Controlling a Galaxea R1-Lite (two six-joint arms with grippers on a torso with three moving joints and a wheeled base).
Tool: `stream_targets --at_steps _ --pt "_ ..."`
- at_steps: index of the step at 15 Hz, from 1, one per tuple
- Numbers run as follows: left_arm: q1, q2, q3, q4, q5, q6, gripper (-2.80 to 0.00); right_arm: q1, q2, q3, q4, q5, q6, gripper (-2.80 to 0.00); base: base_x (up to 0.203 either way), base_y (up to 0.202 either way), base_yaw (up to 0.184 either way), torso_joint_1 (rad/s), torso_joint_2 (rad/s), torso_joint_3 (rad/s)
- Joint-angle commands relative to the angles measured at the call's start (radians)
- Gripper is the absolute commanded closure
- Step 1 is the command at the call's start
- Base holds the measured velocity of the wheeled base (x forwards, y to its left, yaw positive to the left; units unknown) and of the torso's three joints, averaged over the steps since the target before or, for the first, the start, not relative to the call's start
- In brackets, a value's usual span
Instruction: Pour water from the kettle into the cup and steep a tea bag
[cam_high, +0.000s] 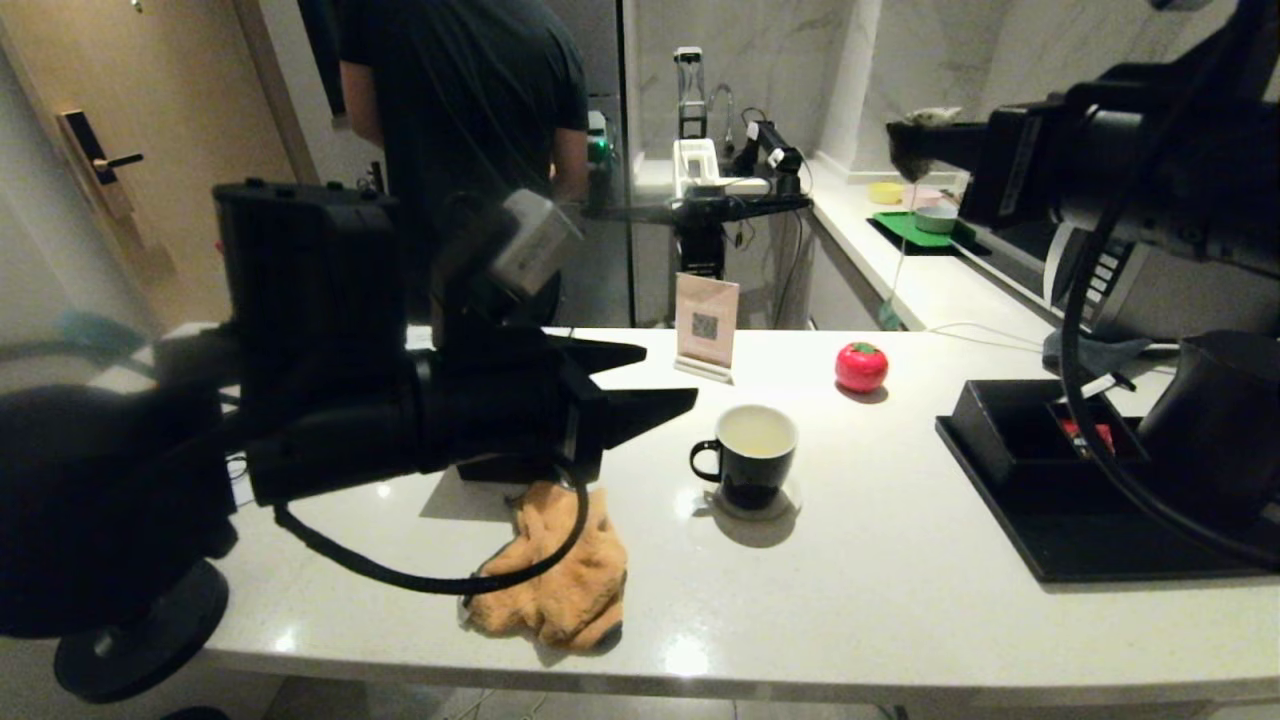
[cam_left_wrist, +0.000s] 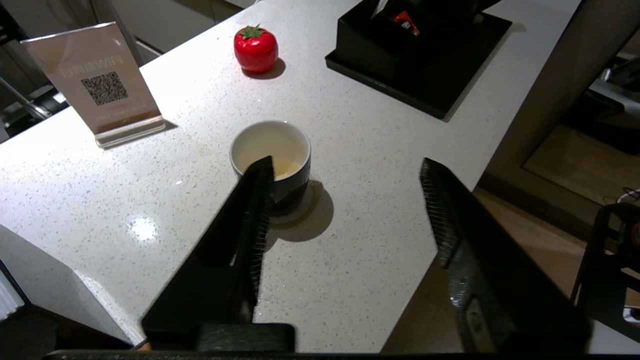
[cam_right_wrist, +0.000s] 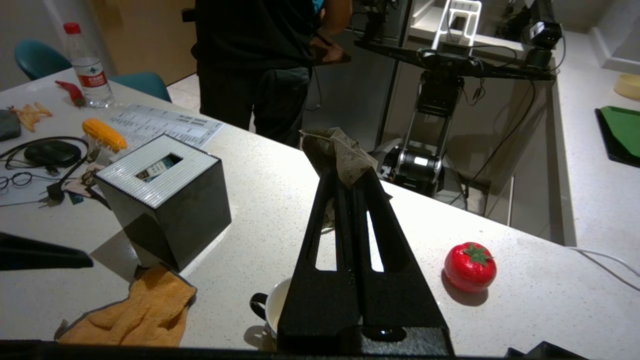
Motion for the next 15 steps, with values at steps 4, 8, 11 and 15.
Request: stream_targets --at_steps 4,8,11,15 --pt "-0.001 0.022 -0.002 -0.003 -0.002 0.002 -2.8 0.053 0.052 -0.008 -0.027 0.0 0.003 0.0 0.0 0.0 0.0 0.0 0.0 0.0" --pt "-0.002 0.028 0.011 -0.071 -0.001 0.001 -2.8 0.106 0.08 -0.011 -0.059 0.0 0.003 0.0 0.0 0.0 0.0 0.0 0.0 0.0" --pt "-0.009 0.079 0.03 -0.235 0.0 0.002 -2.8 0.145 0.09 -0.011 -0.06 -0.003 0.003 0.0 0.0 0.0 0.0 0.0 0.0 0.0" --pt "-0.04 0.099 0.036 -0.259 0.0 0.005 -2.8 0.183 0.095 -0.011 -0.062 -0.003 0.003 0.0 0.0 0.0 0.0 0.0 0.0 0.0"
